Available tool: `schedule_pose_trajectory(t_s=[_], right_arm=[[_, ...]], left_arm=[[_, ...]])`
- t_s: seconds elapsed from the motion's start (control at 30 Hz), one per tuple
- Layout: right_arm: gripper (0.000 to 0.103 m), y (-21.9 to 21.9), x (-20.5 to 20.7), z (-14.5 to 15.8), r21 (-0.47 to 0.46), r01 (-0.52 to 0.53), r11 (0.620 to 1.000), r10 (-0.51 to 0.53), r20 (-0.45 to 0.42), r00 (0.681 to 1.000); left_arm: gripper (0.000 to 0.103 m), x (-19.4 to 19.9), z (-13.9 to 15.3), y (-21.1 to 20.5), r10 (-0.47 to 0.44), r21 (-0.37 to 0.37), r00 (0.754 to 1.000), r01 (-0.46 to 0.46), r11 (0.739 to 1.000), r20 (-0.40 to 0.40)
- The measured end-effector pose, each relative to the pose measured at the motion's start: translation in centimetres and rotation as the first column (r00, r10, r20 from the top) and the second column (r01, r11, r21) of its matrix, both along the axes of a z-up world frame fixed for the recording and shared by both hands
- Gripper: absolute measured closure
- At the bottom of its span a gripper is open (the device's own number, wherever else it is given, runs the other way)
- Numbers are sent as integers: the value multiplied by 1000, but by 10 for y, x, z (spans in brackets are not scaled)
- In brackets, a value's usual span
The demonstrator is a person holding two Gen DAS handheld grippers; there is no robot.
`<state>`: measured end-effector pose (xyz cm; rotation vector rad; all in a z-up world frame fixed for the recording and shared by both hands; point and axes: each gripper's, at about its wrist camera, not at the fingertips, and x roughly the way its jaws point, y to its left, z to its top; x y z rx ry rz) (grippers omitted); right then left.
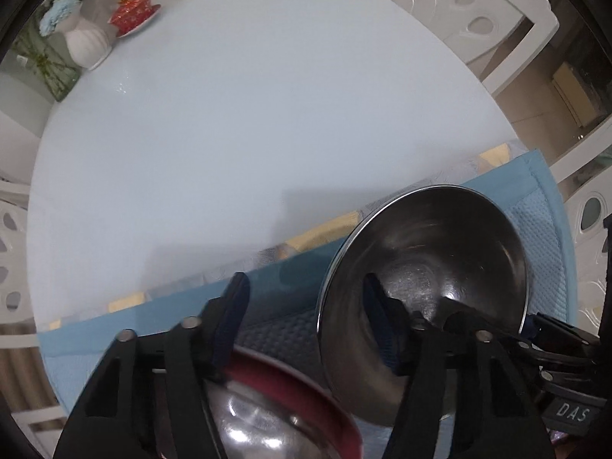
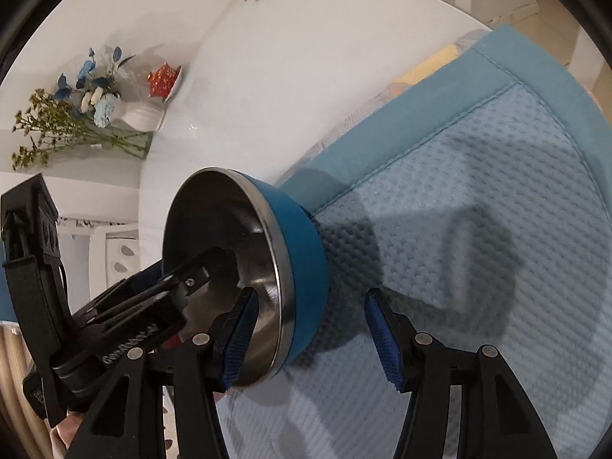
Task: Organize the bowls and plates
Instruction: 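Close both grippers on the rim of the blue-outside steel bowl, then lift the blue-outside steel bowl and carry it over the pink-outside steel bowl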
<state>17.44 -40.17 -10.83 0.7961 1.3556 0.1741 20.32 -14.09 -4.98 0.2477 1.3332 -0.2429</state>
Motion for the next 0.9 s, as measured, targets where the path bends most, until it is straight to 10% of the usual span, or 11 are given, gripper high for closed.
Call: schedule_pose_trajectory(t_s=[0.17, 0.3, 0.9], right_arm=[[50, 2, 7, 2, -15, -20, 1000, 20, 7, 1000], [79, 6, 12, 6, -32, -51, 998, 52, 15, 999], [79, 1, 11, 53, -66, -79, 995, 84, 68, 994]], left_arm=[[76, 6, -5, -9, -15, -72, 999, 12, 997, -47], [76, 2, 1, -20, -38, -46, 999, 38, 998, -15], [76, -15, 61, 6, 10, -136, 998, -2, 991, 57]])
